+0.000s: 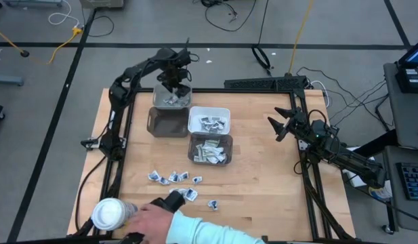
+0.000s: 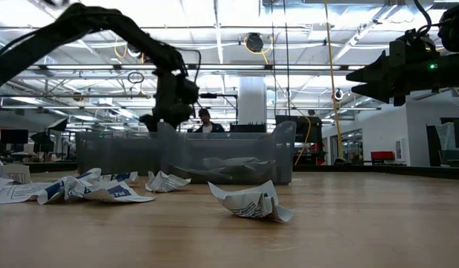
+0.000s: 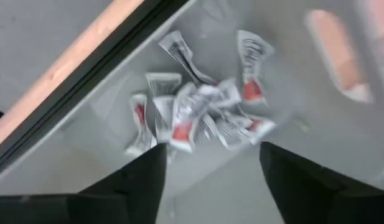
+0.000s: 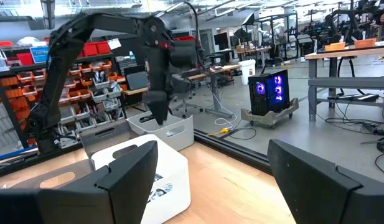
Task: Pick & Place First Aid Supplies
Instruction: Put the blue alcohol pad into the left black bin
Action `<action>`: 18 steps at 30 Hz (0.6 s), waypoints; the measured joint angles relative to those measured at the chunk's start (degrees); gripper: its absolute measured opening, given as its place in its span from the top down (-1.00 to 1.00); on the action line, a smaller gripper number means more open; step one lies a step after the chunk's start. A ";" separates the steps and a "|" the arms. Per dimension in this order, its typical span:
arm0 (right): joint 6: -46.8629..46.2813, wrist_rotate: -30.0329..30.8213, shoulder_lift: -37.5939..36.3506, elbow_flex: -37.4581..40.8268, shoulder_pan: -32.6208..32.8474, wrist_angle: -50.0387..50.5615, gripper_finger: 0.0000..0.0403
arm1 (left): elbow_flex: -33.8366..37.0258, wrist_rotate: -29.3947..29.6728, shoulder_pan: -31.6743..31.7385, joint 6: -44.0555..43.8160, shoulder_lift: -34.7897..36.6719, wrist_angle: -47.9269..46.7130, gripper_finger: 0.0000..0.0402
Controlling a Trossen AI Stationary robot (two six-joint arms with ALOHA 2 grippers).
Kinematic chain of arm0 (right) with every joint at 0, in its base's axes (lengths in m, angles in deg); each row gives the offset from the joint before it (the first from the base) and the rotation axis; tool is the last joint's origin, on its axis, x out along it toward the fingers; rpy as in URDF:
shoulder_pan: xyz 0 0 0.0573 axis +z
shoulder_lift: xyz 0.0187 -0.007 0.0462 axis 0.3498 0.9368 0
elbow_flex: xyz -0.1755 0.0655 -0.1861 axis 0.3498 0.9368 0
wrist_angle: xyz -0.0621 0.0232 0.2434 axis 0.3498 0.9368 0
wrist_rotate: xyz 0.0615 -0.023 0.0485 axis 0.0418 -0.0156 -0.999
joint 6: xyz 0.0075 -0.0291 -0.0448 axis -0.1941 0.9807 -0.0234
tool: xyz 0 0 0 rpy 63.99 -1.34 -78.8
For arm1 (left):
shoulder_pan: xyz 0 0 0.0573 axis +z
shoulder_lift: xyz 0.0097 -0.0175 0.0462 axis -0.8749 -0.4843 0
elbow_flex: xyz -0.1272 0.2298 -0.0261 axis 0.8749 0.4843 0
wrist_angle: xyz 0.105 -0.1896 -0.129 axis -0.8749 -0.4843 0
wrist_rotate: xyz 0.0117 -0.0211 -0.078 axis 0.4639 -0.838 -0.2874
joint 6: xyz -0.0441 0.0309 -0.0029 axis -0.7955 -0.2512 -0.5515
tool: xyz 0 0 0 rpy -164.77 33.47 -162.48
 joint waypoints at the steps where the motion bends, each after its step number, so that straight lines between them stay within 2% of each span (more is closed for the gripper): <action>1: 0.00 -0.02 0.00 -0.01 0.01 -0.02 -0.48 | 0.00 -0.02 -0.23 -0.10 0.93 -0.81 -0.36; 5: 0.00 -0.01 0.01 0.00 0.00 -0.02 -0.48 | -0.04 0.44 -2.41 0.02 3.59 -3.64 -0.50; 9: 0.00 -0.02 0.00 -0.01 0.00 0.00 -0.48 | 0.99 -0.27 -4.50 -0.59 5.80 -4.15 -0.56; 13: 0.00 -0.02 0.02 0.01 0.01 0.00 -0.48 | 9.19 0.45 -7.26 -3.18 11.42 -1.80 -0.54; 18: 0.00 -0.02 -0.01 0.01 0.00 0.00 -0.48 | 24.35 -0.21 -15.63 -7.96 23.58 5.98 -0.48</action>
